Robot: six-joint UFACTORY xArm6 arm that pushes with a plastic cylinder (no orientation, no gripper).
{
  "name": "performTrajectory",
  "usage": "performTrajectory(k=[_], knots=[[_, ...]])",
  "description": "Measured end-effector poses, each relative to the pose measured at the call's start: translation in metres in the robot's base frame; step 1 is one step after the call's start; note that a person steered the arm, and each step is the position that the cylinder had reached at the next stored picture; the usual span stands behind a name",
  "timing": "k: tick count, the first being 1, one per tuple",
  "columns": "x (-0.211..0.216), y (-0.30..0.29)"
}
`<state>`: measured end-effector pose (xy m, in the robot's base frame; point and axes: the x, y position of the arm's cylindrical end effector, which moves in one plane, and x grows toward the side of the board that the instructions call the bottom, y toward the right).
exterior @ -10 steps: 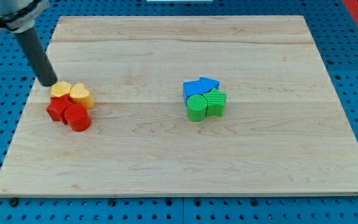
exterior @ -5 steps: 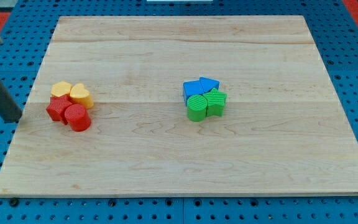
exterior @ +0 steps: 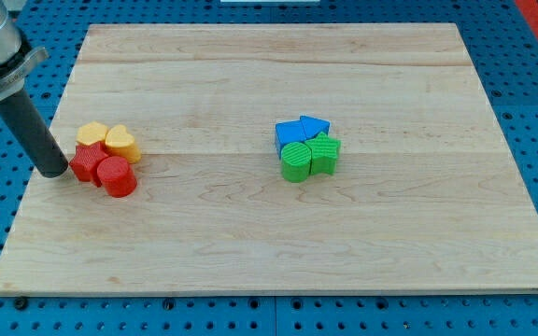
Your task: Place the red star at the top right corner of the board
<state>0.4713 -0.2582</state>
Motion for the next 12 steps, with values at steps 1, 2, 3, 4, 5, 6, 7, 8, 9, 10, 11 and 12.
performTrajectory(k=[1, 2, 3, 4, 5, 6, 7, 8, 9, 10, 11, 12], knots=[[0.015, 0.022], [0.017, 0.071], [-0.002, 0.128], [-0.024, 0.156], [-0.025, 0.133], [-0.010, 0.113], [0.000, 0.097], [-0.005, 0.077], [-0.008, 0.063], [0.001, 0.046], [-0.012, 0.043], [-0.036, 0.091]])
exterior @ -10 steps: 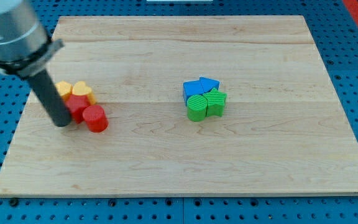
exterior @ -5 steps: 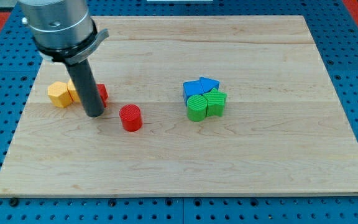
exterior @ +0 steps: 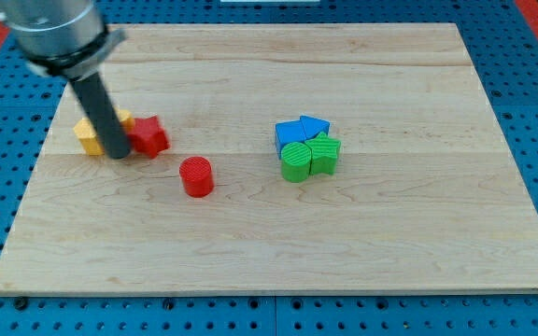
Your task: Place the red star at the top right corner of the board
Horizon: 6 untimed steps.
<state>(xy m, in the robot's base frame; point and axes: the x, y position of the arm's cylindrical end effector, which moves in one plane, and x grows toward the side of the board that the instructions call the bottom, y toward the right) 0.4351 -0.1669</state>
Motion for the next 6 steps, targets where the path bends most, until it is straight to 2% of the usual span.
performTrajectory(k=[2, 3, 4, 5, 6], knots=[[-0.063, 0.125], [-0.063, 0.127], [-0.071, 0.094], [-0.091, 0.119], [-0.119, 0.192]])
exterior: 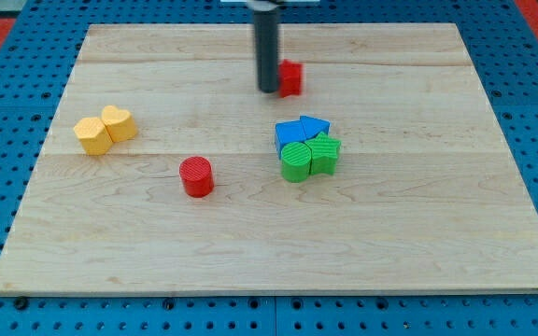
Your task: Place the red star at the top right corner of the board
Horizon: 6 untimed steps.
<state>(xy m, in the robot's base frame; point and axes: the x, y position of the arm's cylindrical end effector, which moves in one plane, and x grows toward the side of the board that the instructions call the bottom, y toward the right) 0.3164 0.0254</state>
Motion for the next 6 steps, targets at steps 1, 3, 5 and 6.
performTrajectory(k=[1, 3, 5, 6], knots=[[-0.024, 0.065], [-0.037, 0.072], [-0.075, 0.158], [-0.057, 0.158]])
